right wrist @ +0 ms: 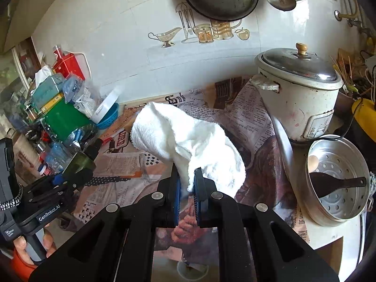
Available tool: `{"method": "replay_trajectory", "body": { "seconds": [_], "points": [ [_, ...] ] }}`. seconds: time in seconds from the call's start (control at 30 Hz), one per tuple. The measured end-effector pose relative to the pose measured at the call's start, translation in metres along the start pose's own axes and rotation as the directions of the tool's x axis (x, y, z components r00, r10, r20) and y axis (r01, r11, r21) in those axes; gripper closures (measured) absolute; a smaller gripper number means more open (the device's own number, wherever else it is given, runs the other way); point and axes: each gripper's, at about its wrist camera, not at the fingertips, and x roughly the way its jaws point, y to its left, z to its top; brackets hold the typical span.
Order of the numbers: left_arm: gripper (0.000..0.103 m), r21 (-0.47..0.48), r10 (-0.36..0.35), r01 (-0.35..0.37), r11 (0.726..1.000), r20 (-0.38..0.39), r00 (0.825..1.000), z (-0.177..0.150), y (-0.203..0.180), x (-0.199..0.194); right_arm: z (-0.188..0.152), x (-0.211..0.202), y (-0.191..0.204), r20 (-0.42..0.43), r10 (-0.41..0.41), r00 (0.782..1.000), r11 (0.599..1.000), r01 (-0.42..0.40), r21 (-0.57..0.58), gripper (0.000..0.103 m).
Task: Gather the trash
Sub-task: 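Carry the green bottle and white tissue down toward the floor bin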
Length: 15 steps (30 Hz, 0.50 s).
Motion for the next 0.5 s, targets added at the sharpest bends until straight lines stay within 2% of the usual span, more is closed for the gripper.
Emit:
{"method": "replay_trajectory", "body": {
  "seconds": [0.23,0.5],
  "points": [
    [0.062,0.032,-0.078,0.078,0.996,0.009,0.997,-0.039,0.027,-0.044,-0.051,-0.027,0.045,0.022,-0.045,0.999,0.998,0.044,0.045,0.094],
    [0.062,0.083,-0.119,0.119,0.989,-0.006,0.993,-0.105,0.066,-0.108,-0.121,-0.061,0.111,0.039,-0.079,0.996,0.993,0.075,0.093,0.094]
  ]
}}
